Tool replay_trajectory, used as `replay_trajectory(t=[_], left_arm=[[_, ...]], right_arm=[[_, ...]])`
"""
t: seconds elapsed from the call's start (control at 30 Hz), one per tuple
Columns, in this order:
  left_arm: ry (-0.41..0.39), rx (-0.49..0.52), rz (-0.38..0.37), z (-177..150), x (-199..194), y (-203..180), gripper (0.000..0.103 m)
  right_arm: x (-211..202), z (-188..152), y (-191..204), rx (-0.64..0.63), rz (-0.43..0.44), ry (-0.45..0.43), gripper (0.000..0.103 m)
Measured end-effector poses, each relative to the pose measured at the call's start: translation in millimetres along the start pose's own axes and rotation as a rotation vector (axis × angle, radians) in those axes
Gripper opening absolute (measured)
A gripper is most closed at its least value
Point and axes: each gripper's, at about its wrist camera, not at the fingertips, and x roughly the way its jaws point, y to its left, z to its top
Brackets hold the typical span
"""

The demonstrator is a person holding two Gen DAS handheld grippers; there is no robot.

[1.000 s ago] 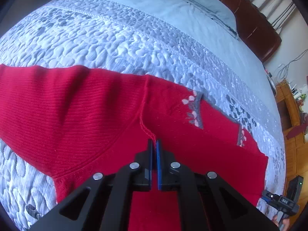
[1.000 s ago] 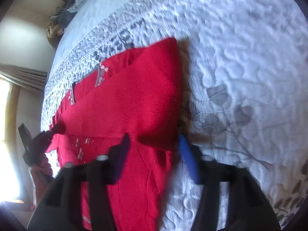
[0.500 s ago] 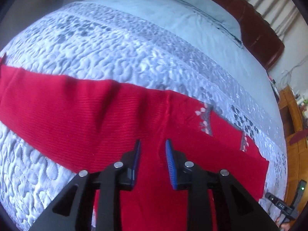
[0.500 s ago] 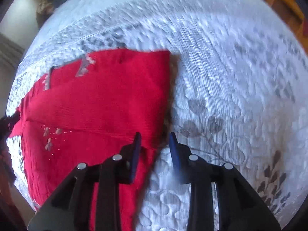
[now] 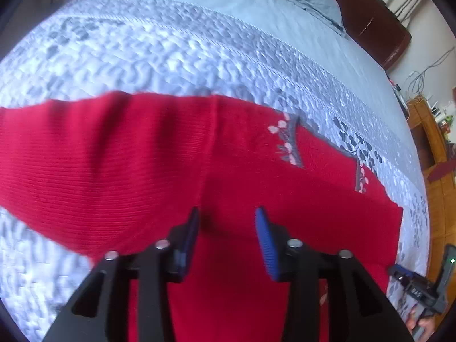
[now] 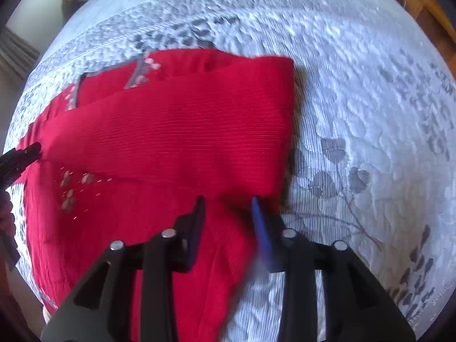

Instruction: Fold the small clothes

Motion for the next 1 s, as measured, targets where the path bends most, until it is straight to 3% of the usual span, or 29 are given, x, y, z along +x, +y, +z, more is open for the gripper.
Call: replay_trajectory(t=[0.13,0.2,0.33,0.5,0.63,0.77,0.93,1.0], left_arm=[[-0.004,-0.018,0.169,-1,-33,57,0.063],[-0.013,-0.065,0.245,1,-48,92,0.064],[-0.045,-0.179,0.511,9,-83,183,0.068],[-0.064,-0.346,0.678,26,-105,275,0.068],[-0.064,-0.394,0.632,41,-96,307,0.064],[-0.103,-0.411,0.532,58,-89,315,0.034],[-0.142,-0.476,0.481,67,-86,326,0.011],[-0.159,-0.495,0.459,63,-88,328,0.009]], right_arm=[[-14,-11,33,-0.079,0.0,0.001,0.046],[-18,-15,53,-0.122,0.027,0.014,0.049],[-13,-16,105,-0.207,0.11,0.056,0.059],[8,-20,148,-0.265,0.116,0.088,0.06],[22,-25,155,-0.271,0.107,0.118,0.06],[26,-25,149,-0.256,0.095,0.127,0.061],[29,-25,137,-0.229,0.104,0.125,0.061],[31,-26,134,-0.225,0.108,0.122,0.061]])
